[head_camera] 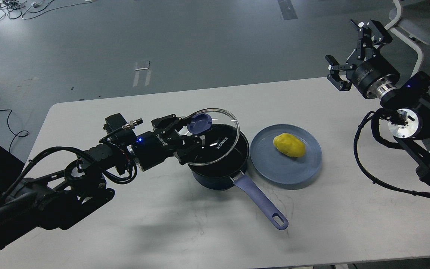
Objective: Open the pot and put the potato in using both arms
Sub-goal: 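Carry the lid away from the pot and lower it onto the table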
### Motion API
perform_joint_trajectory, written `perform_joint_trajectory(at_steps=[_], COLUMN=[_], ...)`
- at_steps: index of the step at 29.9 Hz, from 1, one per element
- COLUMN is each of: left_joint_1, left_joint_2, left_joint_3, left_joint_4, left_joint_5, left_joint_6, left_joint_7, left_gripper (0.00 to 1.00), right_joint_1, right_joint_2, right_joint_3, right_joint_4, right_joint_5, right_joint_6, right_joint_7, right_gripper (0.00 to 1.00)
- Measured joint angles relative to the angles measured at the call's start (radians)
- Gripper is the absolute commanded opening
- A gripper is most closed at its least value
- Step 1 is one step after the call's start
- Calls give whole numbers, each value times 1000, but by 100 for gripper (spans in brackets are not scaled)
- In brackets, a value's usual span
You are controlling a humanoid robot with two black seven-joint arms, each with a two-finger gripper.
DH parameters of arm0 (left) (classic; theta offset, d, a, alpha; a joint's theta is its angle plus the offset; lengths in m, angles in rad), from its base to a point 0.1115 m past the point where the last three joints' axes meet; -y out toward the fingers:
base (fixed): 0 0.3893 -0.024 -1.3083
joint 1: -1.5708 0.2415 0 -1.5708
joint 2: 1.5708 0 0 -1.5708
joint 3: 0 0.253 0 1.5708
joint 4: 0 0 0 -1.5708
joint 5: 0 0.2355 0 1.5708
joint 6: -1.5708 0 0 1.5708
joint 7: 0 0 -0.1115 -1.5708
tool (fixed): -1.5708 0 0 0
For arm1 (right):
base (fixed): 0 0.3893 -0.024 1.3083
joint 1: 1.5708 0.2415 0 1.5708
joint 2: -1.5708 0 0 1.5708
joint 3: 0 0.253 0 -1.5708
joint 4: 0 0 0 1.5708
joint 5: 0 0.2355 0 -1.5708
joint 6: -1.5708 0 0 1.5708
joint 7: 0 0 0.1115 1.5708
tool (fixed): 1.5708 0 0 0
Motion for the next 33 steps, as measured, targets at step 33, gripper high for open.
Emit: perform_joint_trajectory(at_steps=[33], left_joint_1=[240], left_joint_2=[95], left_joint_3=[7], left_joint_4=[299], left_joint_5=[-8], left_joint_6=[185], left_joint_7=[0], left_gripper=[34], right_joint_1=[3], right_joint_2=[-1], right_joint_3=[-19], right_joint_4=[0], right_joint_5=[1], right_joint_6=[0], right_joint_7=[0], right_gripper=[100])
